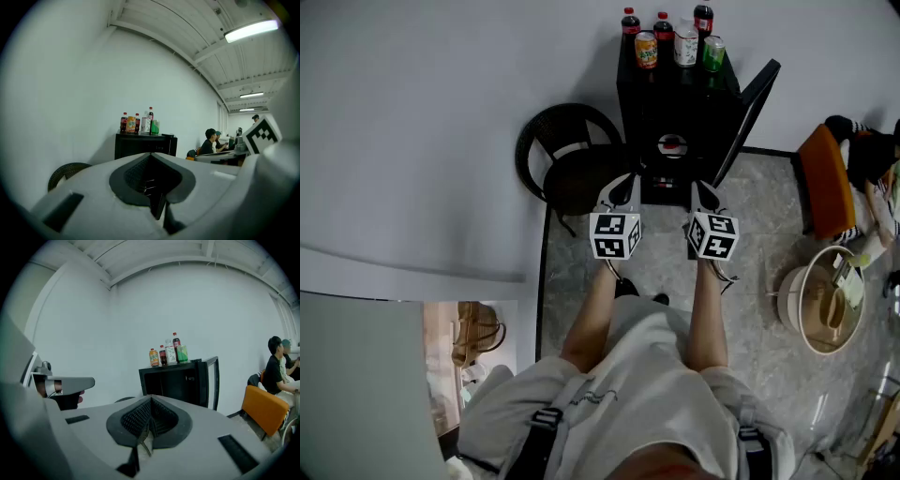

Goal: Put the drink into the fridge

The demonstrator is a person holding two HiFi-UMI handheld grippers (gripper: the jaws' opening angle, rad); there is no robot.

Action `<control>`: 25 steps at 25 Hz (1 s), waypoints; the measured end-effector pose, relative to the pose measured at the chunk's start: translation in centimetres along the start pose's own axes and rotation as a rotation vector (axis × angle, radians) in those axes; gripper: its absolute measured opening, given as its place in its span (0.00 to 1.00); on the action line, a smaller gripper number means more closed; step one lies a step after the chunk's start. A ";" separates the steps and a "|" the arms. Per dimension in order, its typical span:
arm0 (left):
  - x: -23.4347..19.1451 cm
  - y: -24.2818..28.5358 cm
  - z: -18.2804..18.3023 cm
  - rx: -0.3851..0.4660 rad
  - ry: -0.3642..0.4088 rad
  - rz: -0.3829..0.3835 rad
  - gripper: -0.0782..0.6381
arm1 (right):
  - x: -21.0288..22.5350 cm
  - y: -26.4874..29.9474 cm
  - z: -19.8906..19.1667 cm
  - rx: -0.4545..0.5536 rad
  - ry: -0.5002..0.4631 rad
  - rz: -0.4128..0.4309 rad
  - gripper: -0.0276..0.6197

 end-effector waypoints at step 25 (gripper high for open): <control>-7.3 7.0 3.1 0.105 0.072 -0.117 0.12 | 0.0 8.7 2.3 0.144 0.052 -0.062 0.05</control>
Point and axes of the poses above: the fingertips, and each gripper's own axes: y forward along the fingers, x to its right, z out of its top, the point moved 10 cm from there along -y, backward along the fingers, and after that the axes turned 9 degrees about x, right-handed, at the moved point
